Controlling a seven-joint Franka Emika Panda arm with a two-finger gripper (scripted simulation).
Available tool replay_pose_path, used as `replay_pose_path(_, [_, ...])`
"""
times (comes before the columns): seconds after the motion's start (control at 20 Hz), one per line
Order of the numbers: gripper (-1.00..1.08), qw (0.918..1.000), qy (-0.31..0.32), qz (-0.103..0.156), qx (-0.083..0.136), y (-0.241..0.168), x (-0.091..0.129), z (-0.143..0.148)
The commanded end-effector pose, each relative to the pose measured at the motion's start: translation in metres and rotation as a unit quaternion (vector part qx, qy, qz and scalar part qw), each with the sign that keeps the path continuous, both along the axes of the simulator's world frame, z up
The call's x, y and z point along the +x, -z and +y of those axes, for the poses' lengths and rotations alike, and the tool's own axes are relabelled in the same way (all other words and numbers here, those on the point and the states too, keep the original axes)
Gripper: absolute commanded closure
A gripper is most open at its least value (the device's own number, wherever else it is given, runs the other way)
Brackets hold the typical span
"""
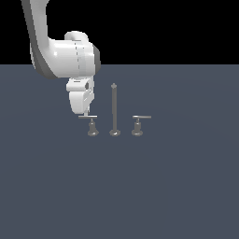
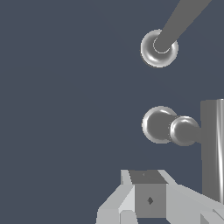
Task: Turn on the faucet by rotating a designated handle.
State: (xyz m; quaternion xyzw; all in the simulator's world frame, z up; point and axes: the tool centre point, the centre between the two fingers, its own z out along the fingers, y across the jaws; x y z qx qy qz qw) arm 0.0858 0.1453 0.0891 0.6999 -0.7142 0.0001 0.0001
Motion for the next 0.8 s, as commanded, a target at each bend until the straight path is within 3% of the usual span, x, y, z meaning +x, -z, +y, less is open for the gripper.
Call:
replay_pose_path(0.0, [1.08, 1.0000, 0.000, 0.000, 0.000, 0.000, 0.000, 0.000])
replay_pose_path(0.55, [1.08, 1.0000, 0.000, 0.000, 0.000, 0.000, -0.031, 0.020])
replay_pose_path(0.65, [1.08, 1.0000, 0.003, -0.004, 0.000, 0.000, -0.024, 0.014])
replay_pose_path(0.75, [1.08, 1.0000, 0.003, -0.003, 0.000, 0.000, -0.030, 0.014])
